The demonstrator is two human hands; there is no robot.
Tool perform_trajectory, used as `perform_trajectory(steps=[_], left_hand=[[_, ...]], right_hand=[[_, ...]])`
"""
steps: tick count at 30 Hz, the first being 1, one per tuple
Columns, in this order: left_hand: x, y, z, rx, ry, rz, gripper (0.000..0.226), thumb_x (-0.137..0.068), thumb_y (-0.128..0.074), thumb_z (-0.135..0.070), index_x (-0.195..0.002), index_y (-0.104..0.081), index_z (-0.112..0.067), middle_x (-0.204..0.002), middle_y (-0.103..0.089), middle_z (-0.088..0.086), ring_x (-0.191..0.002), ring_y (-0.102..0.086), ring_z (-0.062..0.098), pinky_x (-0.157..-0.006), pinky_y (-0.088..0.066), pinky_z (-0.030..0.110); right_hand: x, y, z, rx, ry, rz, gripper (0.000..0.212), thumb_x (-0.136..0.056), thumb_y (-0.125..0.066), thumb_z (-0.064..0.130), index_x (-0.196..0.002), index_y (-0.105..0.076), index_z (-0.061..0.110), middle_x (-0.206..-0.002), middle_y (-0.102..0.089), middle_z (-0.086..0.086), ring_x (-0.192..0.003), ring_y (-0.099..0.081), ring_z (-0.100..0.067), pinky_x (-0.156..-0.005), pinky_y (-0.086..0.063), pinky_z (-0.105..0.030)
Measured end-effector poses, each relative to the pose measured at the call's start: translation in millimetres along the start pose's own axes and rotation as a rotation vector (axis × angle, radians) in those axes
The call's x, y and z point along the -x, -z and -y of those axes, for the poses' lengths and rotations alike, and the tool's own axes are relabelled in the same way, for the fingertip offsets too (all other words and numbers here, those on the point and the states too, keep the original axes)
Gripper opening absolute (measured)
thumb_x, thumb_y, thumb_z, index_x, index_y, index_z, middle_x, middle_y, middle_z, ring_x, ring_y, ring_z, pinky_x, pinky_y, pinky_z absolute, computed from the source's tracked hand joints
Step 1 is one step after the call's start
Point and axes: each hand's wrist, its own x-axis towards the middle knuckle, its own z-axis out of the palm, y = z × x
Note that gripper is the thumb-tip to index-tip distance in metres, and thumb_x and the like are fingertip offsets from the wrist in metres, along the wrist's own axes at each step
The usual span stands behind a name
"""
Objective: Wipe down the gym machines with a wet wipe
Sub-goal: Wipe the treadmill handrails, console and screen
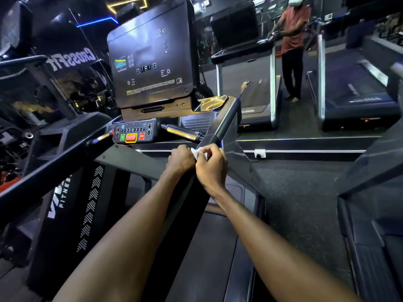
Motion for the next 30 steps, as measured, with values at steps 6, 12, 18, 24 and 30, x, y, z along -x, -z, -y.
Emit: perform_trajectory(steps=[6, 12, 18, 24, 30], left_hand=[[-10.1, -5.4, -4.1, -0.023, -0.007, -0.039, 0.030, -0.092, -0.042, -0.024, -0.106, -0.060, -0.006, -0.123, -0.058, 0.024, -0.110, -0.055, 0.043, -0.094, -0.047, 0.045], [-22.3, -12.5, -15.6, -0.029, -0.030, -0.076, 0.028, -0.094, -0.039, -0.023, -0.105, -0.059, -0.007, -0.122, -0.059, 0.024, -0.111, -0.055, 0.043, -0.093, -0.044, 0.045], [-31.2, -15.7, -17.6, -0.063, -0.044, -0.082, 0.028, -0.092, -0.039, -0.022, -0.105, -0.058, -0.007, -0.121, -0.059, 0.024, -0.109, -0.055, 0.044, -0.090, -0.044, 0.044], [-35.7, -16.4, -22.3, -0.057, -0.057, -0.113, 0.027, -0.094, -0.040, -0.025, -0.103, -0.058, -0.008, -0.121, -0.058, 0.025, -0.109, -0.054, 0.044, -0.092, -0.045, 0.045], [-46.0, -22.0, -29.3, -0.062, -0.297, -0.198, 0.023, -0.095, -0.048, -0.035, -0.090, -0.056, -0.014, -0.103, -0.065, 0.015, -0.097, -0.058, 0.037, -0.082, -0.048, 0.044]], right_hand=[[-35.4, 3.9, -39.9, 0.059, -0.156, -0.034, 0.012, -0.090, -0.054, 0.010, -0.081, -0.054, 0.017, -0.097, -0.064, -0.014, -0.093, -0.059, -0.036, -0.070, -0.032, -0.034], [-28.2, 5.4, -55.9, 0.035, -0.123, -0.015, 0.012, -0.088, -0.058, 0.007, -0.078, -0.056, 0.014, -0.090, -0.064, -0.011, -0.089, -0.058, -0.033, -0.074, -0.039, -0.036], [-78.9, 3.0, -43.2, 0.118, 0.177, 0.000, 0.005, -0.088, -0.062, 0.008, -0.086, -0.065, 0.012, -0.086, -0.055, -0.007, -0.080, -0.055, -0.025, -0.069, -0.036, -0.032], [-31.4, 12.0, -108.1, 0.004, -0.053, 0.103, 0.021, -0.088, -0.053, 0.006, -0.076, -0.048, 0.023, -0.080, -0.060, -0.007, -0.075, -0.055, -0.025, -0.065, -0.037, -0.032], [-65.1, 3.3, -71.4, -0.086, -0.091, -0.001, 0.018, -0.087, -0.064, 0.013, -0.072, -0.055, 0.017, -0.073, -0.065, -0.003, -0.071, -0.059, -0.024, -0.065, -0.041, -0.034]])
